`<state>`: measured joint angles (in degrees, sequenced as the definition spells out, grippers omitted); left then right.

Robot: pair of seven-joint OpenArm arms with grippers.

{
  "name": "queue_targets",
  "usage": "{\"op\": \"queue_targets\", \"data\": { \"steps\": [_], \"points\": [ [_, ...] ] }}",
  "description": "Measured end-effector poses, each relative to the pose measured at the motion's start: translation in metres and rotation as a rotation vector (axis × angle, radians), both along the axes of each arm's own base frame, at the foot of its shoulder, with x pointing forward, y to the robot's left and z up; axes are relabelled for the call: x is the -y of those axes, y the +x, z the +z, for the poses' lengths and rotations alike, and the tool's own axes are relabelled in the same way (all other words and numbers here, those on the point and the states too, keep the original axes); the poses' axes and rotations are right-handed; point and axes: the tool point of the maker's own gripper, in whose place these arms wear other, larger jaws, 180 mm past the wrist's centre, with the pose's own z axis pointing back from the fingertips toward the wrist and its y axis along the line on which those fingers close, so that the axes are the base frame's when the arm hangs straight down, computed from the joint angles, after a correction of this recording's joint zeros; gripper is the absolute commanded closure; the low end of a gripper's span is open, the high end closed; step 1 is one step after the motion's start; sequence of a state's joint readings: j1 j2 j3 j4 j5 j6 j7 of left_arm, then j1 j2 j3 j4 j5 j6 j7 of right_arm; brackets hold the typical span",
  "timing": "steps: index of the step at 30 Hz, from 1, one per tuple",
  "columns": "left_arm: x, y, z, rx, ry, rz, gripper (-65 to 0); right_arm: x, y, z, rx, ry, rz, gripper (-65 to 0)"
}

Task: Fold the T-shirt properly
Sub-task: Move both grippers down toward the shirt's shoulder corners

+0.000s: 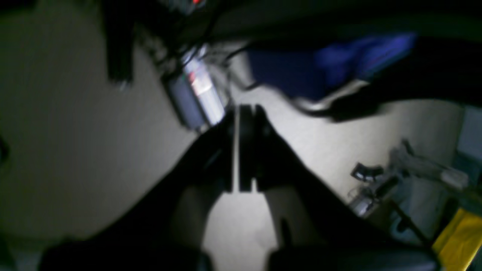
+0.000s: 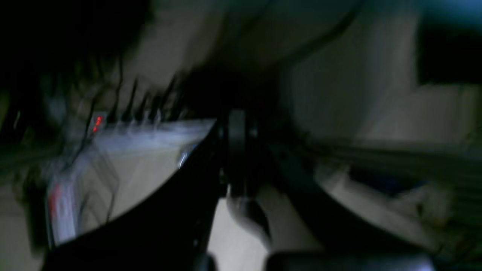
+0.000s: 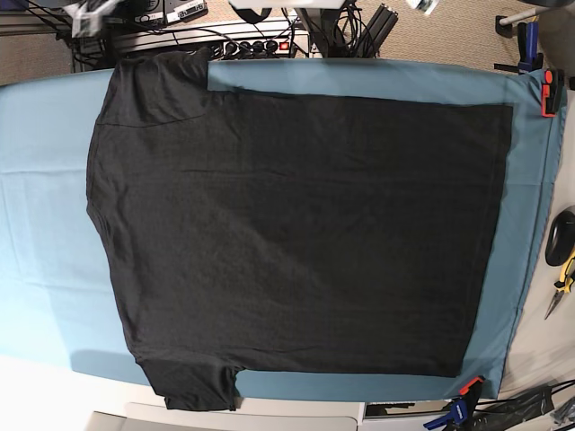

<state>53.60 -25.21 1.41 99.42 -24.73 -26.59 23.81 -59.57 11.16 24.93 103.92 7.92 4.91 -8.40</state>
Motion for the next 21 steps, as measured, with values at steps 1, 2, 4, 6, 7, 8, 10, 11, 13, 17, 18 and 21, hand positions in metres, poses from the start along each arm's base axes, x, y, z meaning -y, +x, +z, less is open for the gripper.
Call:
{"op": "queue_targets", "data": {
  "steps": [1, 2, 4, 6, 7, 8, 10, 11, 13, 17, 18, 21],
  "points": [
    [0.005, 0.002, 0.006, 0.013, -0.031, -0.019, 0.0, 0.005, 0.009, 0.012, 0.038, -0.021, -0.005, 0.0],
    [0.009, 0.002, 0.010, 0.021, -0.050, -0.037, 0.0, 0.010, 0.016, 0.022, 0.064, -0.042, -0.015, 0.0],
    [0.016, 0.004, 0.017, 0.034, -0.086, -0.058, 0.0, 0.021, 0.026, 0.037, 0.095, -0.080, -0.031, 0.0],
    [0.021, 0.011, 0.023, 0.058, -0.100, -0.059, 0.0, 0.029, 0.041, 0.052, 0.148, -0.109, -0.044, 0.0],
    [0.022, 0.014, 0.026, 0.070, -0.103, -0.062, 0.0, 0.031, 0.050, 0.059, 0.178, -0.119, -0.050, 0.0],
    [0.023, 0.018, 0.028, 0.084, -0.105, -0.067, 0.0, 0.033, 0.058, 0.064, 0.207, -0.127, -0.058, 0.0],
    [0.027, 0.030, 0.037, 0.126, -0.111, -0.078, 0.0, 0.037, 0.068, 0.066, 0.227, -0.128, -0.086, 0.0],
    [0.029, 0.039, 0.044, 0.157, -0.117, -0.080, 0.0, 0.039, 0.071, 0.066, 0.229, -0.126, -0.104, 0.0],
    [0.032, 0.059, 0.058, 0.228, -0.124, -0.081, 0.0, 0.042, 0.079, 0.064, 0.231, -0.116, -0.136, 0.0],
    [0.017, 0.099, 0.072, 0.329, -0.016, -0.030, 0.0, 0.040, 0.094, 0.062, 0.270, -0.023, -0.195, 0.0],
    [0.014, 0.108, 0.076, 0.365, 0.015, -0.032, 0.0, 0.037, 0.097, 0.059, 0.284, 0.045, -0.224, 0.0],
    [0.007, 0.130, 0.092, 0.467, 0.067, -0.049, 0.0, 0.015, 0.105, 0.045, 0.277, 0.249, -0.242, 0.0]
  ]
}}
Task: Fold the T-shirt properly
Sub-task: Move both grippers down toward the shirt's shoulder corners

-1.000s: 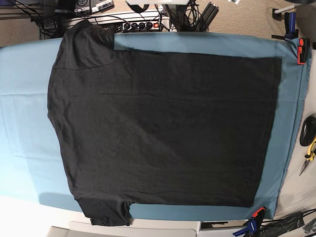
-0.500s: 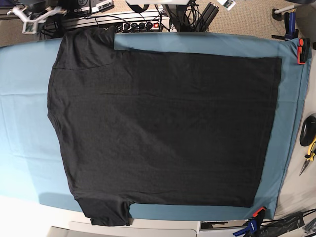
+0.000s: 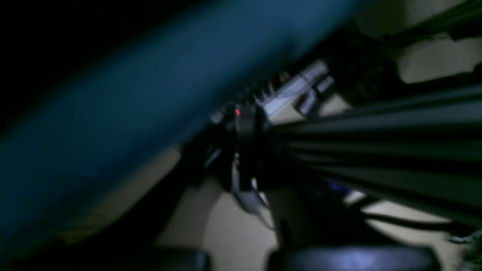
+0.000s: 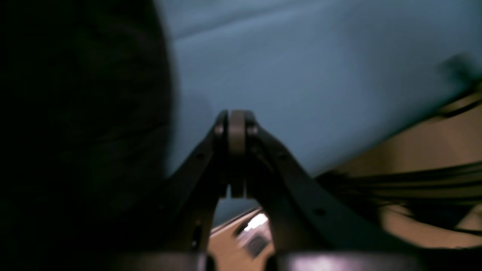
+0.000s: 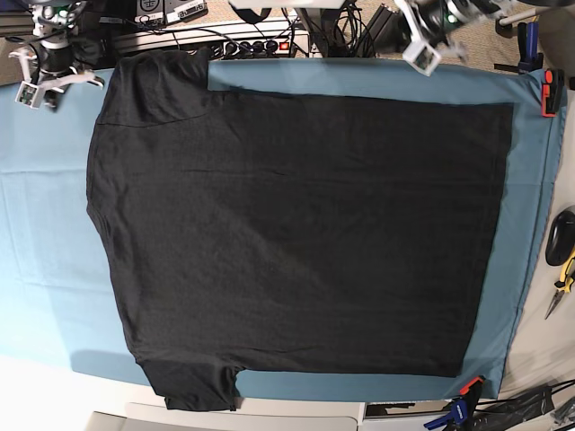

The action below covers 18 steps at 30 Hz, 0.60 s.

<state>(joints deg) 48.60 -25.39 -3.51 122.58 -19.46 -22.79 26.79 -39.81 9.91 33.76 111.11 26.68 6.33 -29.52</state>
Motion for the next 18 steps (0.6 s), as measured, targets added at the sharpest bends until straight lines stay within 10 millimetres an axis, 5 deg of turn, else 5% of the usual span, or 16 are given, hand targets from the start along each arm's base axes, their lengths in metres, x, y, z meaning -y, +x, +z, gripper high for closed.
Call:
{"op": "queue_targets", "data": {
  "steps": [4, 8, 18],
  "points": [
    [-0.016, 0.010, 0.003, 0.043, 0.074, -0.002, 0.0, -0.038, 0.014, -0.009, 0.071, 0.240, 0.021, 0.0],
    [-0.029, 0.018, 0.004, 0.069, 0.119, 0.015, 0.0, -0.055, 0.011, -0.016, 0.117, 0.386, -0.047, 0.0],
    [-0.029, 0.018, 0.005, 0.067, 0.106, 0.017, 0.0, -0.023, -0.017, 0.001, 0.268, 0.507, -0.262, 0.0]
  ]
}}
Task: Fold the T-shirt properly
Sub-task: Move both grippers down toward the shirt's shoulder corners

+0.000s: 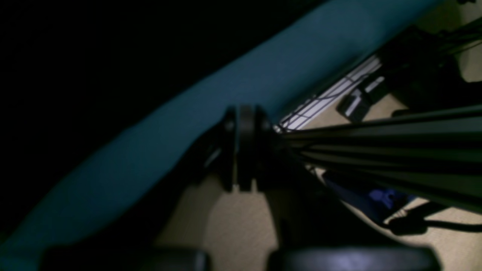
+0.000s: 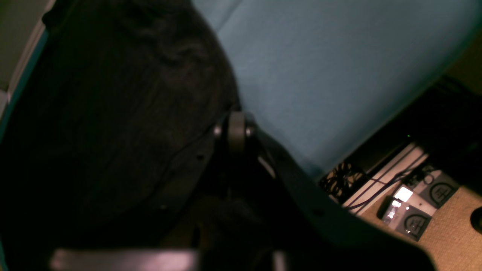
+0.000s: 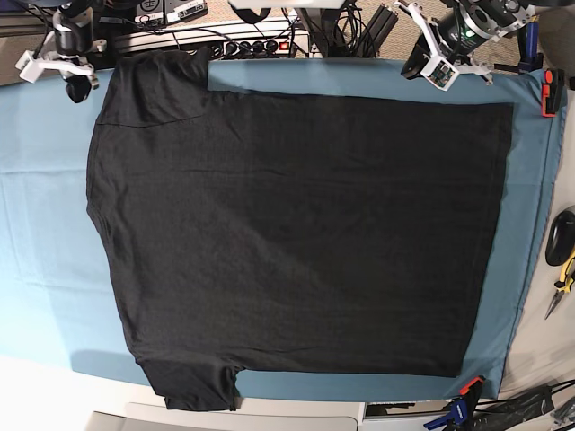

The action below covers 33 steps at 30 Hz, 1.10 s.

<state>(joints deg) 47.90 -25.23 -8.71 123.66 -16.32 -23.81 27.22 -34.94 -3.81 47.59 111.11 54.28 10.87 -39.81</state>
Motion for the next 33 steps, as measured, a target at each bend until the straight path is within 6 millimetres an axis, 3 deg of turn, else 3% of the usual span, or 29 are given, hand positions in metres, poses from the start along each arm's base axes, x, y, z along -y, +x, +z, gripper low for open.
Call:
{"op": "queue_targets", "data": {
  "steps": [8, 12, 17, 25, 29, 30, 33],
  "points": [
    [0.004, 0.001, 0.002, 0.008, -0.012, -0.027, 0.0, -0.029, 0.009, -0.004, 0.011, 0.038, 0.123, 0.0],
    [0.009, 0.006, 0.007, 0.013, -0.061, -0.012, 0.0, -0.044, 0.017, -0.007, -0.014, -0.045, 0.252, 0.0],
    [0.015, 0.008, 0.012, 0.017, -0.105, -0.019, -1.9, -0.027, 0.034, -0.005, -0.092, -0.251, 0.335, 0.0],
    [0.015, 0.008, 0.012, 0.017, -0.106, -0.019, -4.2, -0.003, 0.028, -0.011, -0.263, -0.523, 0.379, 0.0],
    [0.018, 0.006, 0.010, 0.005, -0.113, -0.003, -4.2, -0.010, 0.035, -0.007, -0.196, -0.452, 0.368, 0.0],
    [0.019, 0.006, 0.010, 0.003, -0.118, 0.004, -4.2, -0.014, 0.035, -0.009, -0.191, -0.413, 0.370, -2.9],
    [0.023, 0.007, 0.010, 0.003, -0.137, 0.024, -4.2, -0.024, 0.034, -0.013, -0.175, -0.324, 0.372, -21.2]
  ]
}}
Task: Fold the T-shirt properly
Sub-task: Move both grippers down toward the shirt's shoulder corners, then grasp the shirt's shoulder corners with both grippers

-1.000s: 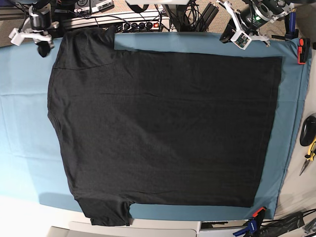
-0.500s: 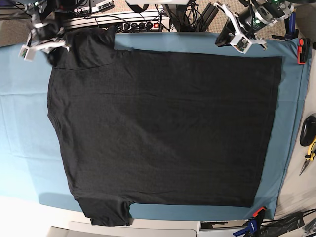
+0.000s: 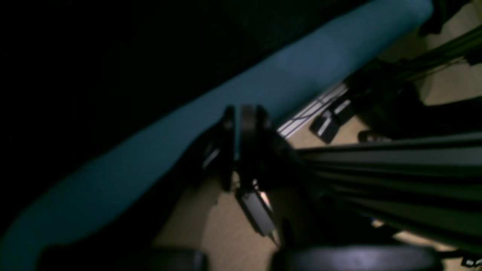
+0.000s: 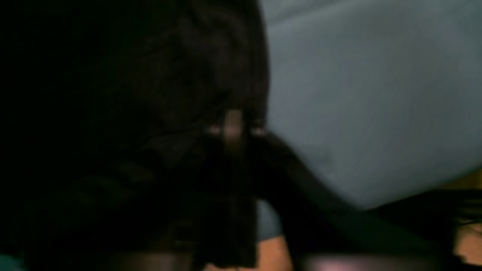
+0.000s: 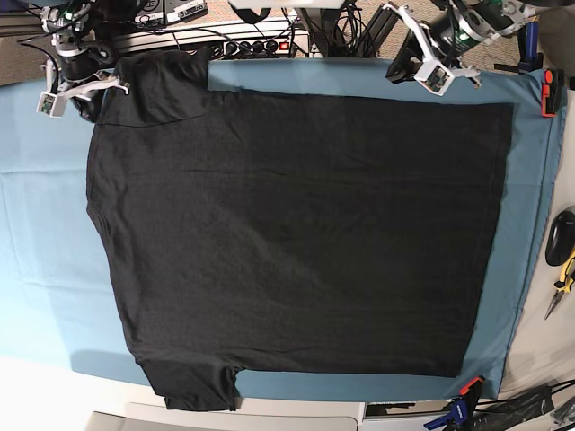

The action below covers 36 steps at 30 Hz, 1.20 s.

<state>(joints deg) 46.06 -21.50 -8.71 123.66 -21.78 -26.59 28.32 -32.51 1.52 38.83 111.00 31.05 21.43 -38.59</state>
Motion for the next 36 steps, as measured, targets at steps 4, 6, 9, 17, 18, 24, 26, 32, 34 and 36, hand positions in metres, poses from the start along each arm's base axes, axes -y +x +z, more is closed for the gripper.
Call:
{"op": "queue_targets", "data": {
  "steps": [4, 6, 9, 17, 18, 24, 26, 32, 34, 36],
  "points": [
    [0.002, 0.001, 0.000, 0.001, -0.009, 0.010, -4.2, -0.013, -0.005, -0.009, -0.009, 0.074, -0.025, -25.3],
    [0.002, 0.001, 0.000, 0.001, -0.010, 0.011, -4.2, -0.012, -0.006, -0.011, -0.013, 0.082, -0.035, -25.3],
    [0.002, 0.003, 0.001, 0.006, -0.007, 0.009, -4.2, -0.006, -0.008, -0.027, -0.042, 0.108, -0.065, -25.3],
    [0.000, 0.012, 0.004, 0.033, 0.002, 0.000, -4.2, 0.002, 0.009, -0.042, 0.039, 0.332, -0.110, -25.3],
    [-0.001, 0.011, 0.003, 0.026, 0.009, -0.003, -4.2, 0.000, 0.009, -0.041, 0.046, 0.344, -0.102, -25.3],
    [-0.002, 0.010, 0.001, 0.014, 0.020, -0.008, -4.2, -0.021, 0.008, -0.041, 0.039, 0.451, -0.040, -25.3],
    [-0.002, 0.010, 0.001, 0.013, 0.020, -0.007, -4.2, -0.024, 0.007, -0.041, 0.039, 0.464, -0.034, -25.3],
    [-0.001, 0.010, 0.000, 0.018, 0.026, -0.003, -4.2, -0.027, -0.001, -0.042, 0.032, 0.489, -0.029, -25.3],
    [-0.002, 0.012, 0.000, 0.021, 0.030, -0.003, -4.2, -0.028, -0.002, -0.042, 0.029, 0.489, -0.030, -25.3],
    [-0.002, 0.013, 0.001, 0.027, 0.029, -0.003, -4.2, -0.028, -0.003, -0.043, 0.027, 0.489, -0.030, -25.3]
  ]
}}
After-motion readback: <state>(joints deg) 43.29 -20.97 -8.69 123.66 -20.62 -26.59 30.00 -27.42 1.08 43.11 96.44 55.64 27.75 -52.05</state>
